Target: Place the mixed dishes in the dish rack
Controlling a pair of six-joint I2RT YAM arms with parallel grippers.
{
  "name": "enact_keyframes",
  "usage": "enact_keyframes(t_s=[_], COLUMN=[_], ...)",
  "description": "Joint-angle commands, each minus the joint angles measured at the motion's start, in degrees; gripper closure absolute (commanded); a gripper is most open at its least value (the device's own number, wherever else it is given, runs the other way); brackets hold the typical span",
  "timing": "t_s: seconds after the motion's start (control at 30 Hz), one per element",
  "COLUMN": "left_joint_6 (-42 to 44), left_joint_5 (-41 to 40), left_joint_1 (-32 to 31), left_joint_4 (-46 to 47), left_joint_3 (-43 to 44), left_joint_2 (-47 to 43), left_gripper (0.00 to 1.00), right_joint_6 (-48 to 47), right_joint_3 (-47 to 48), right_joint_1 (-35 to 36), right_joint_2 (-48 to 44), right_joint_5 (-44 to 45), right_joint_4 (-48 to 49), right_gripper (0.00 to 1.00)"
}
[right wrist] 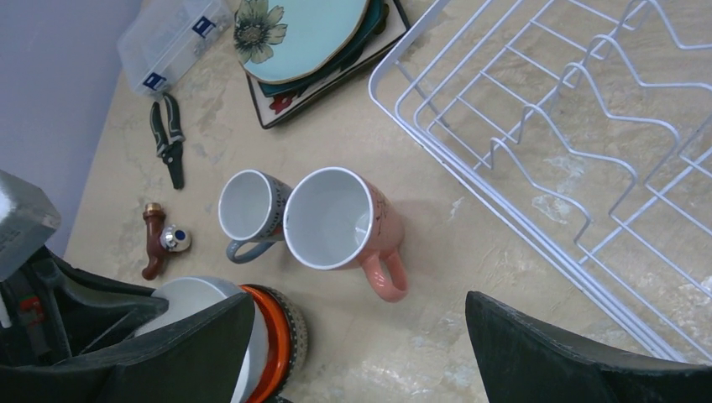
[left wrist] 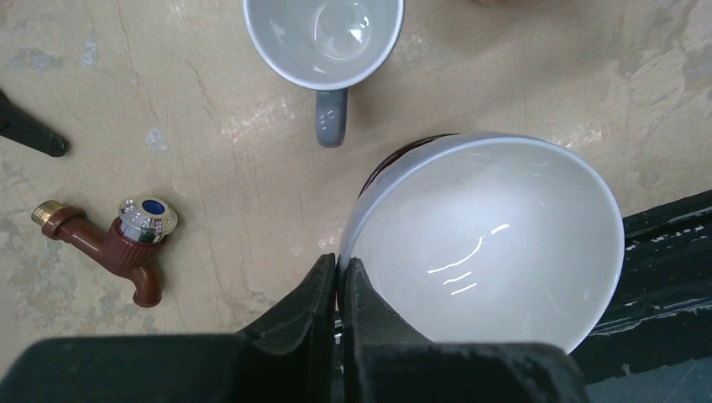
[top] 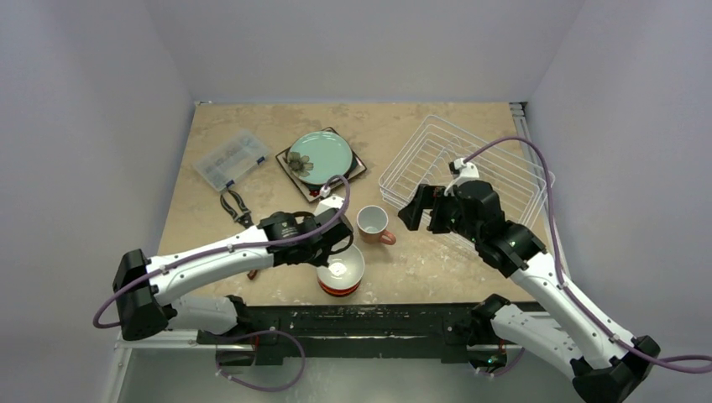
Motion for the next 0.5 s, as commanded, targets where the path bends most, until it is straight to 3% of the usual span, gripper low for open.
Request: enact_keyframes(t_s=[0.0, 0.23, 0.47], left_joint_6=[0.8, 2.0, 11.8], left_joint_5=[-2.9, -2.8, -2.2], left_joint_1=[0.0, 0.0, 0.9], left_joint_4=[3.1, 6.0, 16.2], left_joint_3=[0.6, 0.4, 2.8], left_joint_2=[-6.0, -14.1, -21.4], left_gripper=[1.00, 1.00, 1.00], right_joint_6=[1.3, 2.6, 11.9], right_joint_3=[-0.2, -5.4, -10.5], right_joint_1=[-0.1, 0.0, 0.7], right_joint_2=[-0.3, -0.7, -2.2], right_joint_5=[-3.8, -18.2, -30.8], right_joint_4=[3.2, 12.9, 27.7], right_gripper=[0.02, 0.02, 0.02])
